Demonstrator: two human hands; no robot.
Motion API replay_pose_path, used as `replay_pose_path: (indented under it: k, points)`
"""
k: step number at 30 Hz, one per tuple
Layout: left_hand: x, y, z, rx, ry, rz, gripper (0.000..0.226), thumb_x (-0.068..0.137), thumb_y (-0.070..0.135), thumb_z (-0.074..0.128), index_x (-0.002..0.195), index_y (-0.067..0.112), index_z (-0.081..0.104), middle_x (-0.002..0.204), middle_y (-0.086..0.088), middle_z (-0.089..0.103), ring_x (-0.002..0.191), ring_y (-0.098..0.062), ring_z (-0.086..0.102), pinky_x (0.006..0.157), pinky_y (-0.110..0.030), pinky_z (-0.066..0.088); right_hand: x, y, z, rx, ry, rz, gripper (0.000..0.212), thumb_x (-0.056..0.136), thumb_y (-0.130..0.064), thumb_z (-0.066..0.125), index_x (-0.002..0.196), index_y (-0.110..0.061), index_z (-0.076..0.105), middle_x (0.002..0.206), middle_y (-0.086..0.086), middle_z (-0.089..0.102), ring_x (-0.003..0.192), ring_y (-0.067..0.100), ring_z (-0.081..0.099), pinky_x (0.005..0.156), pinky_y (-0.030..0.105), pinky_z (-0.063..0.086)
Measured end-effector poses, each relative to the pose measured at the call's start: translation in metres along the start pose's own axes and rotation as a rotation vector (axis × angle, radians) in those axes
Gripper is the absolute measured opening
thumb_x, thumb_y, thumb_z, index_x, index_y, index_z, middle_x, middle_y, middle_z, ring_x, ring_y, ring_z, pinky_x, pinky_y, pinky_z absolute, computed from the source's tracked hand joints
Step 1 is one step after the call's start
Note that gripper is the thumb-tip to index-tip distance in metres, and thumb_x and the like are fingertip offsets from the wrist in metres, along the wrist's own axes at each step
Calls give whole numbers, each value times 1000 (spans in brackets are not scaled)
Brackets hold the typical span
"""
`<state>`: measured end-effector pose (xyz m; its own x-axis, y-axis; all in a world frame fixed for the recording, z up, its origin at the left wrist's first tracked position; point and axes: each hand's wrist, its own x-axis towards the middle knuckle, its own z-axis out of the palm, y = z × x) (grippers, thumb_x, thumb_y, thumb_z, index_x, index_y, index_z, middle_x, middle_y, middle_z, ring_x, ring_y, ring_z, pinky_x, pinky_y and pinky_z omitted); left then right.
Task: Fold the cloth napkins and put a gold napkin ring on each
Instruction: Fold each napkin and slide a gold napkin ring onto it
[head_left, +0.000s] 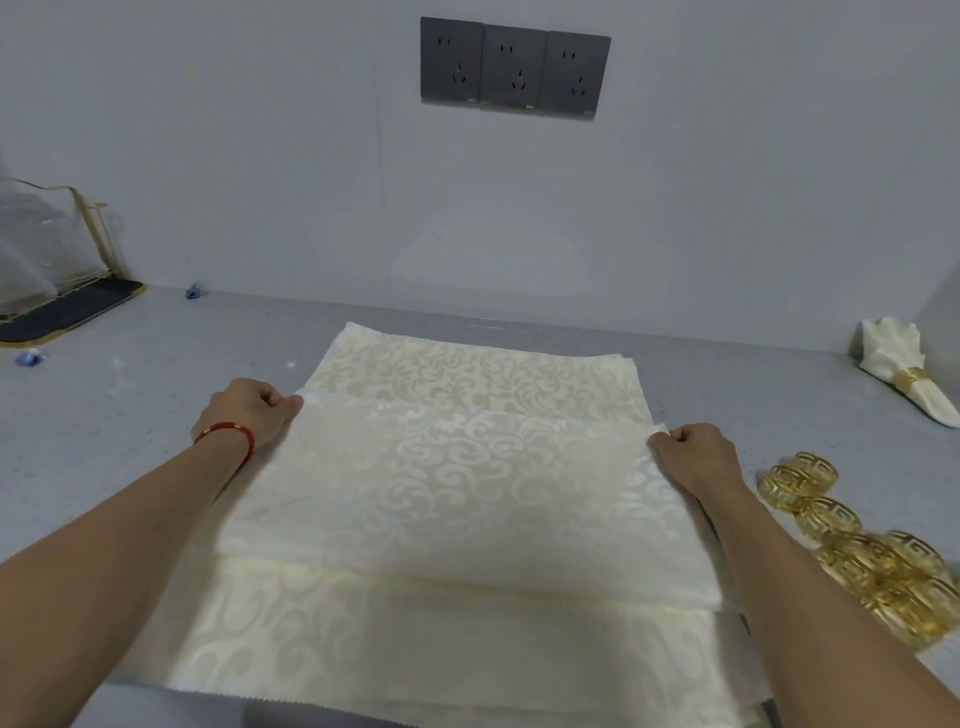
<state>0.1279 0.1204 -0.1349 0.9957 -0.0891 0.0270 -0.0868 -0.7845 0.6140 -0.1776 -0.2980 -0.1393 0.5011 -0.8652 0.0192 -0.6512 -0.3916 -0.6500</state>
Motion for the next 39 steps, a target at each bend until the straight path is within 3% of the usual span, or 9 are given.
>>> replay_pose_path:
  k: [9, 12, 14, 17, 21, 25, 30, 35, 39]
  points:
    - [2, 3, 0, 87, -6, 23, 32, 91, 43, 69, 81, 13, 72, 75, -11, 69, 68, -29, 62, 66, -36, 51, -7, -7, 1, -8, 64, 4, 37, 88, -21, 63, 57, -18, 44, 54, 1, 38, 51, 22, 38, 55, 33, 35]
    - [-5, 11, -5, 201, -25, 40, 41, 92, 49, 57, 99, 9, 67, 87, -11, 66, 78, -29, 61, 73, -39, 52, -26, -19, -5, -77, 142, -60, 14, 95, -26, 58, 94, -13, 64, 85, 6, 61, 83, 28, 58, 78, 45, 51]
    - [-26, 21, -4, 413, 68, 172, 47, 94, 50, 49, 116, 9, 59, 110, -14, 58, 99, -35, 58, 83, -46, 52, -44, -30, -5, -282, 224, -223, 33, 99, -30, 57, 127, -12, 58, 122, 13, 58, 116, 34, 52, 95, 47, 43]
    - [-94, 45, 13, 360, 143, 578, 49, 98, 54, 43, 128, 20, 60, 131, -10, 57, 121, -34, 53, 92, -48, 47, -101, -67, 16, -208, 68, -459, 39, 102, -36, 54, 135, -16, 55, 139, 8, 53, 128, 30, 47, 104, 45, 35]
    - [-178, 54, 59, 376, -180, 916, 70, 98, 62, 5, 153, 33, 38, 163, -1, 32, 150, -25, 29, 116, -53, 32, -164, -86, 72, -365, -190, -760, 71, 100, -51, 21, 154, -9, 39, 163, 15, 33, 151, 32, 31, 120, 53, 30]
    - [-193, 37, 78, 534, -312, 829, 92, 78, 70, -31, 160, 39, -4, 168, 12, -9, 156, -17, -10, 125, -48, -2, -158, -45, 66, -533, -353, -581, 71, 107, -58, 14, 165, -21, -2, 172, 0, -14, 157, 16, -16, 128, 44, -9]
    - [-174, 24, 63, 528, -316, 656, 68, 94, 70, -1, 157, 47, -9, 165, 16, -18, 154, -15, -17, 125, -46, -8, -132, 7, 21, -588, -284, -326, 76, 104, -62, 7, 164, -20, -10, 171, 2, -20, 156, 15, -20, 128, 42, -11]
    - [-128, -29, 23, 556, -255, 381, 63, 99, 65, 7, 157, 47, -9, 168, 9, -16, 155, -17, -15, 125, -48, -6, -132, 8, 15, -624, -312, -334, 75, 104, -61, 4, 163, -19, -13, 170, 3, -22, 156, 18, -21, 127, 45, -11]
    - [-128, -30, 25, 558, -239, 382, 63, 99, 63, 7, 158, 45, -9, 168, 7, -16, 155, -18, -15, 125, -50, -7, -143, -22, 17, -747, -220, -416, 68, 109, -48, 11, 164, -12, -4, 171, 10, -15, 158, 30, -15, 127, 51, -6]
